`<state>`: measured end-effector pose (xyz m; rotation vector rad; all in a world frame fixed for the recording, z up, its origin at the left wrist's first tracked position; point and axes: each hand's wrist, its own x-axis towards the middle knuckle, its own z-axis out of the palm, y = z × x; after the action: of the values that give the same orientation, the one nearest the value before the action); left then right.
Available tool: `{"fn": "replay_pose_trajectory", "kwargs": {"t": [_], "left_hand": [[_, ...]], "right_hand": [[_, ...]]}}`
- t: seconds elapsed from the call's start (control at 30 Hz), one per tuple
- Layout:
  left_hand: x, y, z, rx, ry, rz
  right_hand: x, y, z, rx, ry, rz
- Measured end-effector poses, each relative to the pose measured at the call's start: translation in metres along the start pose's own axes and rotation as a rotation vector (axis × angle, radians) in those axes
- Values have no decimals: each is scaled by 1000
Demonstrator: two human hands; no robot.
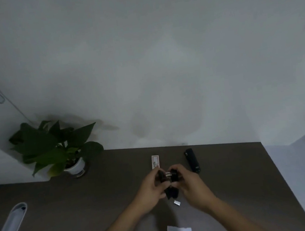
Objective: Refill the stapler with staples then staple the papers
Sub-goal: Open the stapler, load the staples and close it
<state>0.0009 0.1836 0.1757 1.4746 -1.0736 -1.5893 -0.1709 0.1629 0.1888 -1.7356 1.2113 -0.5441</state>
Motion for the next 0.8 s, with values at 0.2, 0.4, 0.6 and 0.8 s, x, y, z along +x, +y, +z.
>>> {"fn": "replay_pose_trajectory", "kwargs": {"t": [0.2, 0.4, 0.6, 0.8], "left_hand": [[-22, 10, 6, -55, 18, 51], [-30, 14, -11, -195, 92, 38], [-23, 16, -19, -393, 102, 14], [-15, 3, -17, -810, 121, -46]], "right_hand": [[-18, -16, -6, 7, 80, -52], [-20, -12, -25, 120, 195, -5], [-21, 2, -25, 568, 296, 49], [-18, 21, -19, 1051, 432, 175]]}}
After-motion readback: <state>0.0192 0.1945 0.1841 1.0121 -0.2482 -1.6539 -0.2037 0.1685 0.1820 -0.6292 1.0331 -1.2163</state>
